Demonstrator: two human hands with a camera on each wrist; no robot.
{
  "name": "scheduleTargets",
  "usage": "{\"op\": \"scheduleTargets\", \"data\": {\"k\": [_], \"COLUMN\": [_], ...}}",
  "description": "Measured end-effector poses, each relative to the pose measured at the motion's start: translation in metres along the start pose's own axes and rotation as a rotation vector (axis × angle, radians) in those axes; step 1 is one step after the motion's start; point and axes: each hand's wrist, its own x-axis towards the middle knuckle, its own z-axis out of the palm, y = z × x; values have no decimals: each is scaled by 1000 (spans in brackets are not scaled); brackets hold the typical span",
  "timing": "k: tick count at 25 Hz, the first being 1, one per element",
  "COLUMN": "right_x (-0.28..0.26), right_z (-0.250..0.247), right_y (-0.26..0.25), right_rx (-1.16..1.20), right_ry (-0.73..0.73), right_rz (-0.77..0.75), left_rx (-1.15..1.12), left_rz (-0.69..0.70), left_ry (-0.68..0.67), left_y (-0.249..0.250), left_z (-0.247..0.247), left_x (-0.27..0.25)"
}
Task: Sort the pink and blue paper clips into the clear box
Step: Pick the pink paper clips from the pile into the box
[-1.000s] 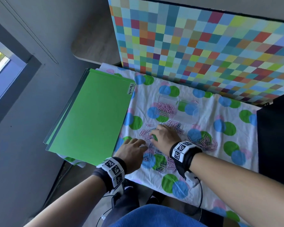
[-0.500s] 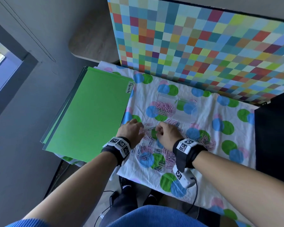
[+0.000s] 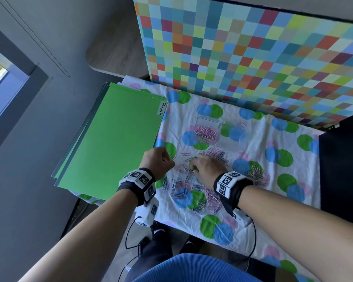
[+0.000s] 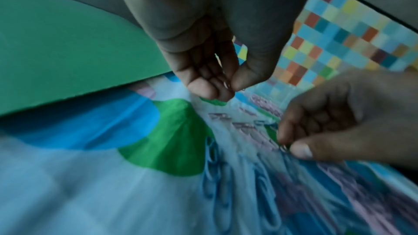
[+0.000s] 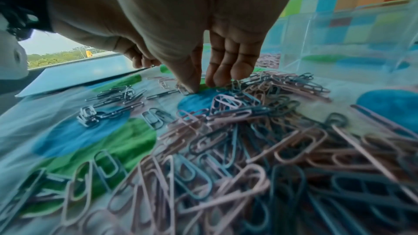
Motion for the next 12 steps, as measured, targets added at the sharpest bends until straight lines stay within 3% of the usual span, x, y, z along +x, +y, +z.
{"op": "scheduleTargets", "data": {"k": [2,5,12], "right_x": [2,4,13], "right_z": [1,1,-3], "right_y": [3,4,-5], "right_rx": [-28,19,504], "right_ry": [-6,-28,-12], "right_rz": [0,42,283], "left_rx": [-94,-248,-866], "left_rz": [-10,-29,-316], "left_ry": [22,-52,-39], "left_y": [-2,-9,-2], "left_z": [-3,-3,-4], "left_x": [0,0,0]}}
